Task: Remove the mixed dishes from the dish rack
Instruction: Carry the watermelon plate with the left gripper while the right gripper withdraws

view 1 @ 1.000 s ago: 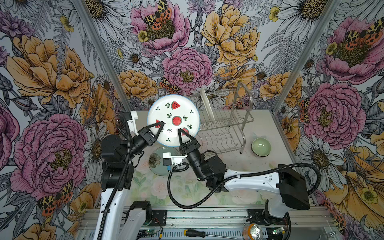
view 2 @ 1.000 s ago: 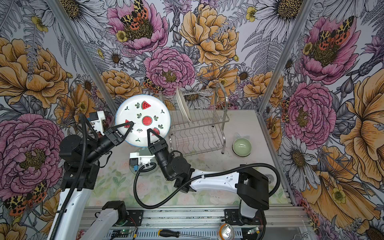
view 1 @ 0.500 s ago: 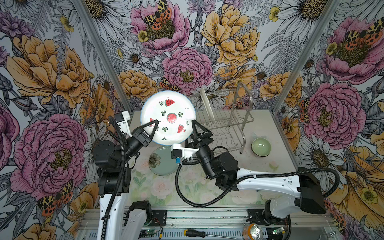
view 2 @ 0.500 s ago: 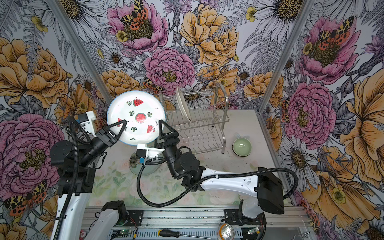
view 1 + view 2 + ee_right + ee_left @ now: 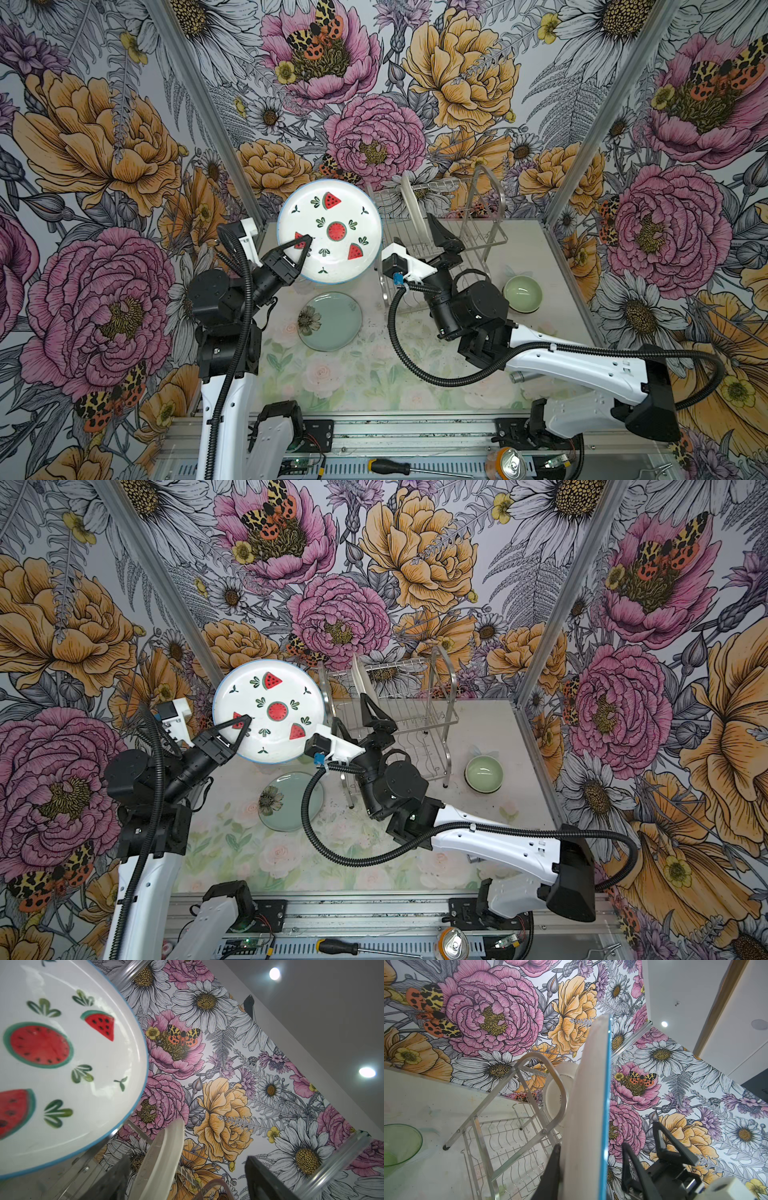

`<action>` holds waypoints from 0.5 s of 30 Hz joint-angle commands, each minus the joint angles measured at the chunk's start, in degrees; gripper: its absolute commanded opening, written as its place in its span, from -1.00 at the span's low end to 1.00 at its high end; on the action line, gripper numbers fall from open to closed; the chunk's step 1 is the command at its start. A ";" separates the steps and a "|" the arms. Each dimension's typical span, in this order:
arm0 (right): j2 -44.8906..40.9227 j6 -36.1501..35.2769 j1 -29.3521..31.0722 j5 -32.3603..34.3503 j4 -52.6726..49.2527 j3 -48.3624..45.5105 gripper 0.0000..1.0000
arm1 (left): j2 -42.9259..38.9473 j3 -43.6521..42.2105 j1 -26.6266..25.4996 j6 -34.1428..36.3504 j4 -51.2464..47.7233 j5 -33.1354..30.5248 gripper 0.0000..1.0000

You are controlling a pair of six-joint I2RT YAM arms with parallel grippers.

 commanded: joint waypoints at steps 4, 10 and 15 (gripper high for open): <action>-4.70 17.82 -3.72 0.25 -11.94 4.62 0.82 | -1.87 1.31 1.85 4.51 -1.95 -3.74 -1.00; -6.73 24.96 -5.56 0.60 -18.31 6.00 0.84 | -2.62 0.70 2.21 7.71 -8.65 -6.49 -1.00; -10.08 30.27 -7.43 -1.36 -21.75 4.64 0.86 | -4.15 -2.24 3.38 10.87 -14.48 -11.15 -1.00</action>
